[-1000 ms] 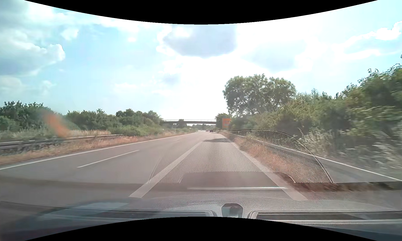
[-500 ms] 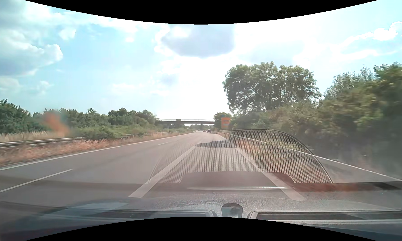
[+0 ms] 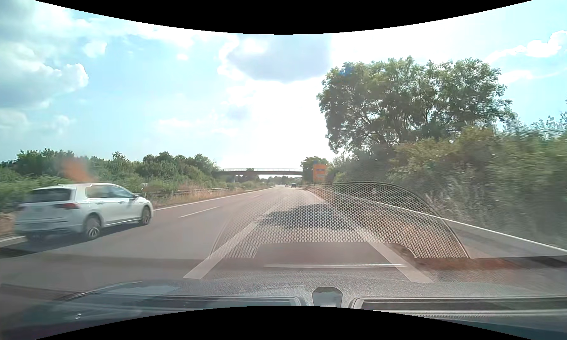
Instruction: Follow the waypoints while adhering to traffic rules and regulations
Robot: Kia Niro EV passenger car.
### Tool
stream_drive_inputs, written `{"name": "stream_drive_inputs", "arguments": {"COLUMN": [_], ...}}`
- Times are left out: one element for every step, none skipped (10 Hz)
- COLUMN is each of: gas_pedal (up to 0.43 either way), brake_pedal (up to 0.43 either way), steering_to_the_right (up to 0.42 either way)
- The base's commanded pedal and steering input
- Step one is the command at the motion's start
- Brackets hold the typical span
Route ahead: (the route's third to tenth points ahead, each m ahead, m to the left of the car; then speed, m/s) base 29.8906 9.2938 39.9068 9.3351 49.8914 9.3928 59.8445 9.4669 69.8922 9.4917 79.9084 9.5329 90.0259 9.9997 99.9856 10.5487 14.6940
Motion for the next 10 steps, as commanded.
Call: {"name": "stream_drive_inputs", "arguments": {"gas_pedal": [0.52, 0.52, 0.52, 0.52, 0.52, 0.52, 0.52, 0.52, 0.52, 0.52], "brake_pedal": [0.0, 0.0, 0.0, 0.0, 0.0, 0.0, 0.0, 0.0, 0.0, 0.0], "steering_to_the_right": [-0.006, -0.008, -0.008, -0.009, -0.009, -0.009, -0.009, -0.009, -0.009, -0.009]}}
